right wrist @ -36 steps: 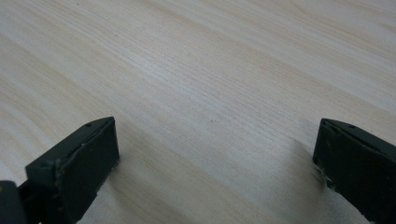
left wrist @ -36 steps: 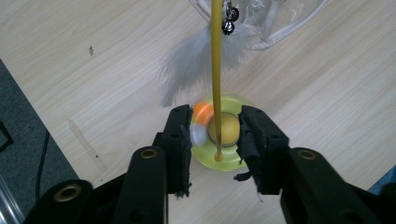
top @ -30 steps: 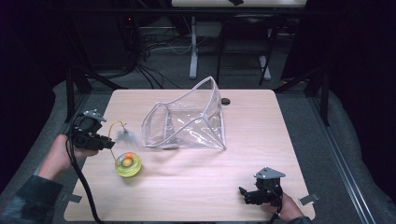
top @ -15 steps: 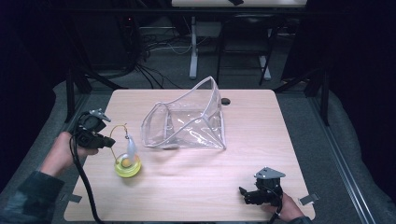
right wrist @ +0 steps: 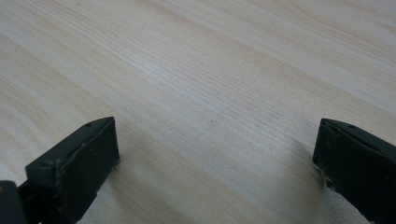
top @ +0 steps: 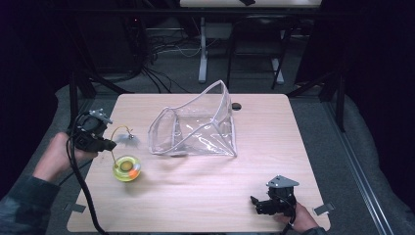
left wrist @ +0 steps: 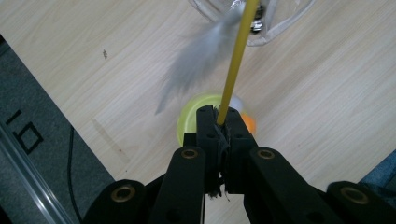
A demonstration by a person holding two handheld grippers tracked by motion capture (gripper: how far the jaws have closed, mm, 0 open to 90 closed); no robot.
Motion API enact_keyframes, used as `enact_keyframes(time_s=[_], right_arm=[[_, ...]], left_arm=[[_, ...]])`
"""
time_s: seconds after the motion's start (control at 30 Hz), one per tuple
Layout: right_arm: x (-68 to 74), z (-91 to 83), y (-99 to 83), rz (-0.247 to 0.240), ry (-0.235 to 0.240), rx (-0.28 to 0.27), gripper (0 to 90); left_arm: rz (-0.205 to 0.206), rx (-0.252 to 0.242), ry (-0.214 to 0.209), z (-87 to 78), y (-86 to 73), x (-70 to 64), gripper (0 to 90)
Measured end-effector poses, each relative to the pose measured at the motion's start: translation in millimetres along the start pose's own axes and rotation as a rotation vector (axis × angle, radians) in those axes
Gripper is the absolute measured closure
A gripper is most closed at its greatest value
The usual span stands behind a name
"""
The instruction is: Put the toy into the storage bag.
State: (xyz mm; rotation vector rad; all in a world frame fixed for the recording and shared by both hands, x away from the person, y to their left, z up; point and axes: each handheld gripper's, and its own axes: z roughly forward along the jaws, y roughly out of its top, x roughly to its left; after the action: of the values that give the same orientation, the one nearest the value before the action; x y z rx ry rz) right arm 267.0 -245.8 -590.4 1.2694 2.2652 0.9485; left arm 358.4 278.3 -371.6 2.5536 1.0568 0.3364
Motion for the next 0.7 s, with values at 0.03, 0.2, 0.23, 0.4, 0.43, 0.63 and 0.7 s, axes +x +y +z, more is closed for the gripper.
enact_keyframes(time_s=[0.03,0.2,0.23,0.4,0.43,0.63,0.7], right_arm=[[0.0,0.0,0.0,0.000,0.000,0.000,0.0],[-0.1,-0.2,0.0,-0.003,-0.003,0.003,0.0],[-0.1,-0.2,0.0,-0.003,-0.003,0.003,0.0],[-0.1,-0.2,0.0,-0.002,-0.003,0.003,0.0],[-0.1,-0.2,0.0,-0.002,-0.003,0.003,0.0],[-0.1,-0.2,0.0,-0.002,-0.003,0.005,0.0],[-0.2,-0.3,0.1,-0.003,-0.002,0.006,0.0]], left_arm=[[0.002,-0.001,0.001,-1.0,0.4,-0.2,87.8],[0.015,0.006,0.005,-5.4,3.7,-0.1,87.8],[0.017,0.011,0.005,-6.1,4.3,0.0,87.8],[0.026,0.027,0.007,-9.5,8.2,1.2,87.9],[0.028,0.029,0.008,-10.0,9.2,1.4,87.9],[0.044,0.034,0.020,-18.0,15.6,2.1,87.8],[0.048,0.037,0.025,-20.2,17.7,2.2,87.8]])
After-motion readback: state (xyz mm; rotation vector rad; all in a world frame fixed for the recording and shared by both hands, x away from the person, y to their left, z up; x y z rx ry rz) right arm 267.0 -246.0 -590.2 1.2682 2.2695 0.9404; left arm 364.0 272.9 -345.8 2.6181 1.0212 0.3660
